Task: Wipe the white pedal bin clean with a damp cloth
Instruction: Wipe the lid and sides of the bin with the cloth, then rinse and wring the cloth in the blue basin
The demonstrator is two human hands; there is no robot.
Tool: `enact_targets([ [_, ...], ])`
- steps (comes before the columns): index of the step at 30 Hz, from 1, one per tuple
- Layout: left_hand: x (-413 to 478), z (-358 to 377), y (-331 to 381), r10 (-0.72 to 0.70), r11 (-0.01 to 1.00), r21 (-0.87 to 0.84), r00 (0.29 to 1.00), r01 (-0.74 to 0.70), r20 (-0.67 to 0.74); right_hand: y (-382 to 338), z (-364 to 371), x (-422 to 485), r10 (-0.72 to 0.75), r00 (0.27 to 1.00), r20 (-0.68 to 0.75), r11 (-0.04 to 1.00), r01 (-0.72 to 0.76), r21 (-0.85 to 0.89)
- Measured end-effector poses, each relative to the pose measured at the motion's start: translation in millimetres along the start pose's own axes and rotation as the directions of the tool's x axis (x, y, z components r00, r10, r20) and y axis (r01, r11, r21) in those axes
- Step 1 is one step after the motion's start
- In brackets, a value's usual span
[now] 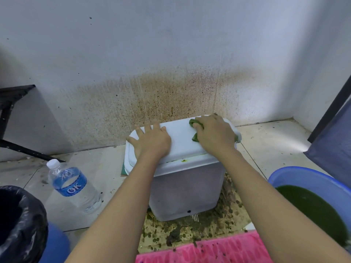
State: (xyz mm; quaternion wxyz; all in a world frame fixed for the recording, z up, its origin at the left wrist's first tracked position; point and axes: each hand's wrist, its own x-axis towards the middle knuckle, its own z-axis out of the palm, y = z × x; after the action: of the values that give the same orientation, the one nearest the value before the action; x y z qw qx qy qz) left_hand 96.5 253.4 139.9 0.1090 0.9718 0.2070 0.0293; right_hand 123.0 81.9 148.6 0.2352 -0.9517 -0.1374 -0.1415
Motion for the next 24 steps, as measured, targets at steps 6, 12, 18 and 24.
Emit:
enact_targets([
  [6, -9, -1, -1, 0.014, 1.0, -0.007, 1.0, -0.014, 0.004, -39, 21, -60, -0.169, 0.975, -0.141, 0.984, 0.158, -0.089],
  [12, -20, -8, -3, 0.027, 0.998, -0.057, 0.999, -0.024, 0.046, -27, -13, -107, -0.095, 0.986, -0.135, 0.878, 0.147, 0.456],
  [18, -15, -15, -9, 0.034, 0.993, -0.113, 0.999, -0.03, 0.039, 12, -46, -149, 0.402, 0.759, 0.512, -0.446, -0.326, 0.834],
  [24, -31, -23, 29, 0.043, 0.941, -0.312, 0.959, -0.133, -0.278, 106, -57, -181, 0.318, 0.641, 0.699, -0.748, -0.283, 0.6],
])
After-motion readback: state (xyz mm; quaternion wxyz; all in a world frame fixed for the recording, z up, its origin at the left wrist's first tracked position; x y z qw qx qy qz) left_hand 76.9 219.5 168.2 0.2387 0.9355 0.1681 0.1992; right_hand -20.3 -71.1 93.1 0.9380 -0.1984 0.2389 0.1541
